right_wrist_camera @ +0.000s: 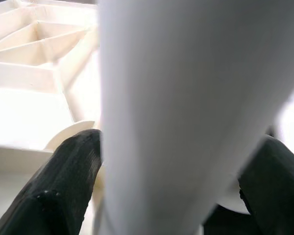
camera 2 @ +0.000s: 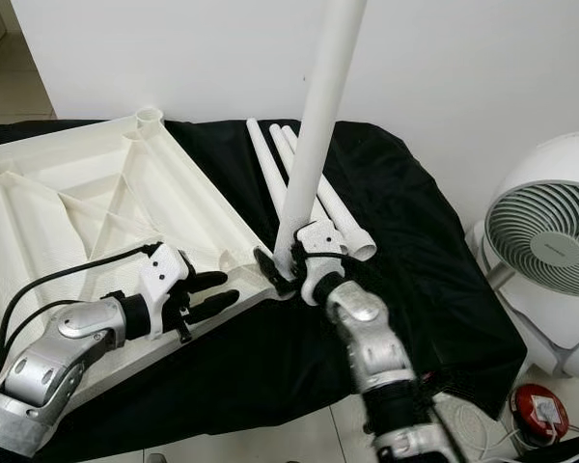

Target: Building children table

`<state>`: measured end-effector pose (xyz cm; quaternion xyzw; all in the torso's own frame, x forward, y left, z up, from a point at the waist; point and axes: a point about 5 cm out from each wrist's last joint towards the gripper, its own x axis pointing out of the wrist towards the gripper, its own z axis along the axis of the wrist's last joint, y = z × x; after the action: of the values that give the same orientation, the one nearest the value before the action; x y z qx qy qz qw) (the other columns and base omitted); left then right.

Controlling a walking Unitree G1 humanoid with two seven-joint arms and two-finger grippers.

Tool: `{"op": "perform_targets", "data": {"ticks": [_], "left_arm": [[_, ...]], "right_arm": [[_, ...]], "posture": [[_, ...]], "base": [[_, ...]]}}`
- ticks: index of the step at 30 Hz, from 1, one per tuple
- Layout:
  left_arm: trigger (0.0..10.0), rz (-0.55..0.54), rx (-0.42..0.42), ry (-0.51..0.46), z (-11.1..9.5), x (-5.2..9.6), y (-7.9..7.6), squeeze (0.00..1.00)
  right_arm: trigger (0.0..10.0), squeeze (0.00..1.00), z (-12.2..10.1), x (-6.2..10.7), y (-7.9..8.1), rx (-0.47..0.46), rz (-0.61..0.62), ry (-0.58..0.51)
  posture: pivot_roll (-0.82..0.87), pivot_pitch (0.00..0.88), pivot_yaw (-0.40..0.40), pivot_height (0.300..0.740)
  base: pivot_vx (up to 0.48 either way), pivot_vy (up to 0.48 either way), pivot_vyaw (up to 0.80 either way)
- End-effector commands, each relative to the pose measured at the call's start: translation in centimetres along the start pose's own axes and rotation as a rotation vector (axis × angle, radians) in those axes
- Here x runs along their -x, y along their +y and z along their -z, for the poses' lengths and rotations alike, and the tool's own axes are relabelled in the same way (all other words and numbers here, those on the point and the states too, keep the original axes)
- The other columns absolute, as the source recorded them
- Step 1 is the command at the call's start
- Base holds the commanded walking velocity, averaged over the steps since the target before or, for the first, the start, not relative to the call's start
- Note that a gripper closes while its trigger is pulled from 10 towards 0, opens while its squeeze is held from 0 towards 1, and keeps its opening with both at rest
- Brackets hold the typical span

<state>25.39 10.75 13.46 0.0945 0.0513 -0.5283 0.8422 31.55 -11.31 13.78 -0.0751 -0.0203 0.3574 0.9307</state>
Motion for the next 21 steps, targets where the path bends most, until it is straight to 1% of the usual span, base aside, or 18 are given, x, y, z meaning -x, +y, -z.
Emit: {"op": "perform_targets", "data": {"ticks": [1,2,4,5,6,10,13,15,16,17,18,19,21], "left_arm": [[10.0,0.063,-0.007,-0.002,0.0,-0.3,-0.9,0.0],[10.0,0.063,-0.007,-0.002,0.0,-0.3,-0.9,0.0],[10.0,0.072,-0.004,-0.008,-0.1,-0.5,-1.2,0.0],[10.0,0.072,-0.004,-0.008,-0.1,-0.5,-1.2,0.0],[10.0,0.077,-0.004,-0.013,-0.2,-0.6,-1.4,0.0],[10.0,0.077,-0.004,-0.014,-0.2,-0.6,-1.4,0.0],[10.0,0.079,-0.004,-0.016,-0.3,-0.6,-1.6,0.0],[10.0,0.079,-0.004,-0.016,-0.3,-0.6,-1.6,0.0],[10.0,0.075,-0.005,-0.016,-0.3,-0.6,-1.6,0.0],[10.0,0.071,-0.006,-0.016,-0.3,-0.5,-1.5,0.0],[10.0,0.064,-0.009,-0.016,-0.3,-0.4,-1.4,0.0],[10.0,0.05,-0.013,-0.016,-0.4,-0.3,-1.3,0.0],[10.0,0.049,-0.013,-0.016,-0.4,-0.3,-1.2,0.0]], "right_arm": [[10.0,0.0,0.2,0.0,-0.1,0.001,-0.038,-0.001],[10.0,0.0,0.2,0.0,-0.1,0.001,-0.038,-0.001],[10.0,0.0,0.4,-0.2,-0.1,0.015,-0.099,0.006],[10.0,0.0,0.4,-0.2,-0.1,0.015,-0.099,0.006],[10.0,0.0,0.5,-0.4,-0.1,0.028,-0.139,0.013],[10.0,0.0,0.6,-0.4,-0.2,0.031,-0.152,0.012],[10.0,0.0,1.3,-0.9,-0.2,0.016,-0.2,0.026],[10.0,0.0,1.4,-0.9,-0.2,0.014,-0.207,0.026],[8.3,0.0,1.4,-1.0,-0.2,0.013,-0.208,0.025],[9.6,0.0,1.5,-1.0,-0.2,0.012,-0.208,0.022],[10.0,0.0,1.4,-1.1,-0.3,-0.001,-0.194,0.008],[10.0,0.0,1.2,-1.0,-0.5,-0.028,-0.17,-0.02],[10.0,0.0,1.2,-1.0,-0.5,-0.029,-0.171,-0.022]], "posture": [[0.02,0.0,-0.081,0.74],[0.02,0.0,-0.081,0.74],[0.02,0.0,-0.084,0.74],[0.02,0.0,-0.084,0.74],[0.02,0.0,-0.084,0.74],[0.02,0.0,-0.084,0.74],[0.04,0.0,-0.088,0.74],[0.04,0.0,-0.088,0.74],[0.04,0.0,-0.089,0.74],[0.04,0.0,-0.09,0.74],[0.04,0.0,-0.09,0.74],[0.04,0.0,-0.09,0.74],[0.04,0.0,-0.09,0.74]], "base": [[0.0,0.0,0.0],[0.0,0.0,0.0],[0.0,0.0,0.0],[0.0,0.0,0.0],[0.0,0.0,0.0],[0.0,0.0,0.0],[0.0,0.0,0.0],[0.0,0.0,0.0],[0.0,0.0,0.0],[0.0,0.0,0.0],[0.0,0.0,0.0],[0.0,0.0,0.0],[0.0,0.0,0.0]]}}
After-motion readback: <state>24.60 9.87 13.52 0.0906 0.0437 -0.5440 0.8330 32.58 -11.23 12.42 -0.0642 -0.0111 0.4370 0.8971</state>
